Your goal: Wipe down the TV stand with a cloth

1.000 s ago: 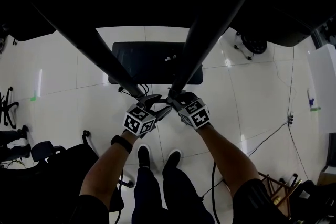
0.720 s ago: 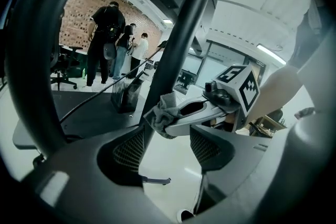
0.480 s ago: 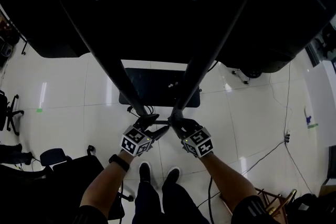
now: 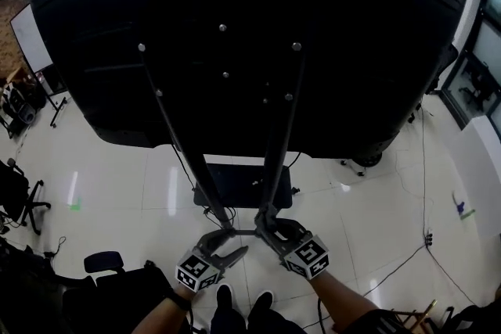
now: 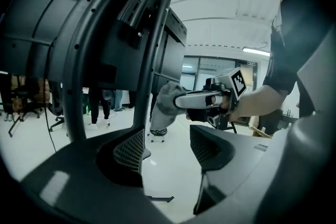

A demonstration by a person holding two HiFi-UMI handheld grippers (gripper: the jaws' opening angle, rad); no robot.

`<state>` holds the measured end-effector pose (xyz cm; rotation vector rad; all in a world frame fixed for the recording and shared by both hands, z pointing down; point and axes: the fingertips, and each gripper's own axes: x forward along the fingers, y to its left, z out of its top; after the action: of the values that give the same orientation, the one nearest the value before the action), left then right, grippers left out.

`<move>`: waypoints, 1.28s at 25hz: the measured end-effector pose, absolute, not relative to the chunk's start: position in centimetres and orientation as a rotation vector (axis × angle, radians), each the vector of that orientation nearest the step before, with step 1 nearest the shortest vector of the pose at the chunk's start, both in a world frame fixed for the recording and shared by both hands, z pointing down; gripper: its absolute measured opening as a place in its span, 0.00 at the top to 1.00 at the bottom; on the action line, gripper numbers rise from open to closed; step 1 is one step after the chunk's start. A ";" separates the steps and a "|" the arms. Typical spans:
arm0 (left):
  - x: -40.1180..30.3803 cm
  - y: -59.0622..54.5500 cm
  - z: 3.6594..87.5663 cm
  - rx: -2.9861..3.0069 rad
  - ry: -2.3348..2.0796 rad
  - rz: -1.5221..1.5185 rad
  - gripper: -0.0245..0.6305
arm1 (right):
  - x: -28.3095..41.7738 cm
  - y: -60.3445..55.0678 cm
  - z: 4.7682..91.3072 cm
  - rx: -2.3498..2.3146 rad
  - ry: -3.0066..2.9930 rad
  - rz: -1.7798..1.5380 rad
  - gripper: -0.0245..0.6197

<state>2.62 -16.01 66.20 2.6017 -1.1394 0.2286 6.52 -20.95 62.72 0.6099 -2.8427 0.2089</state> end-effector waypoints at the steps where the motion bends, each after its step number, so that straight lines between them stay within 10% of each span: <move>1: 2.6 -15.2 65.3 2.601 -1.155 0.223 0.52 | 6.7 -20.3 61.3 0.609 -2.866 0.215 0.89; 32: -1.4 11.3 49.7 2.808 -1.107 0.009 0.52 | 5.9 8.4 45.7 0.817 -3.011 0.076 0.89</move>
<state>-1.44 11.32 49.71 2.8076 -1.1066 0.0092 5.86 8.43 45.67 0.8165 -3.0114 0.0763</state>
